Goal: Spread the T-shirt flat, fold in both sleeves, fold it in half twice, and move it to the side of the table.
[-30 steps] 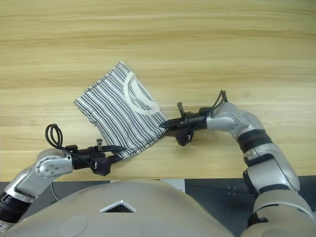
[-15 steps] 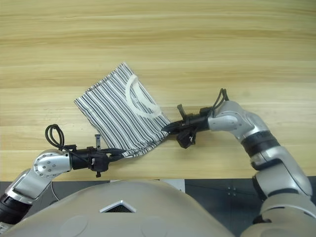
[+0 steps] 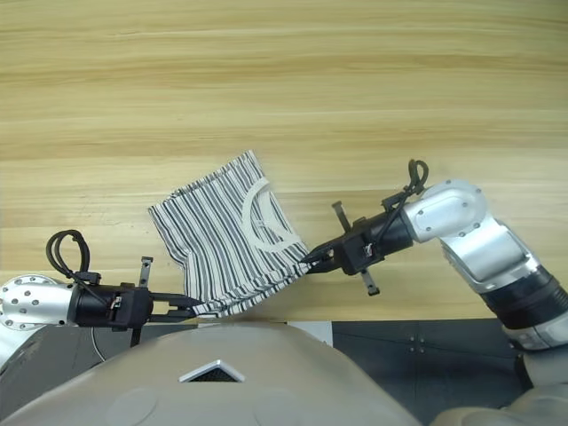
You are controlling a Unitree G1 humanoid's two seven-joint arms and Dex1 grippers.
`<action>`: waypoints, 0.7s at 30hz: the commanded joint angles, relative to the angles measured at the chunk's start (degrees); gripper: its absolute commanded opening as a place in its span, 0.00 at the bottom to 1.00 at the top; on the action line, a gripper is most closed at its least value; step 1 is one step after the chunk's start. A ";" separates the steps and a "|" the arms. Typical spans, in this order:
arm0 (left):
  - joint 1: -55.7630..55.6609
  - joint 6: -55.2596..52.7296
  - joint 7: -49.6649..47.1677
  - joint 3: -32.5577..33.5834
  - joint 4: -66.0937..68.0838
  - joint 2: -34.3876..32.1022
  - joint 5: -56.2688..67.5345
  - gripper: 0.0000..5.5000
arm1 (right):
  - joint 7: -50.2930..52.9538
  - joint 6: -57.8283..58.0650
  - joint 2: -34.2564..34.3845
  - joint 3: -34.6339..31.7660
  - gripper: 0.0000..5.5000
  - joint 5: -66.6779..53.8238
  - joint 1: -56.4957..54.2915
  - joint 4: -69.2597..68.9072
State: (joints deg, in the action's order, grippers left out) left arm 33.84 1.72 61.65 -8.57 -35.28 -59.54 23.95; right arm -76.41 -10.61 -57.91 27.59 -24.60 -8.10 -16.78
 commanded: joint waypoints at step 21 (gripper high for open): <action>-19.69 -5.69 -3.58 8.45 20.72 10.19 -1.23 0.02 | 10.91 -7.13 31.49 -2.68 0.02 19.84 -19.91 33.66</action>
State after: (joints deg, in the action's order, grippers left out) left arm 15.46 -4.39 59.16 0.11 -16.37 -49.96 24.78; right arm -66.18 -15.58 -27.62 24.65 -6.68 -25.87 13.80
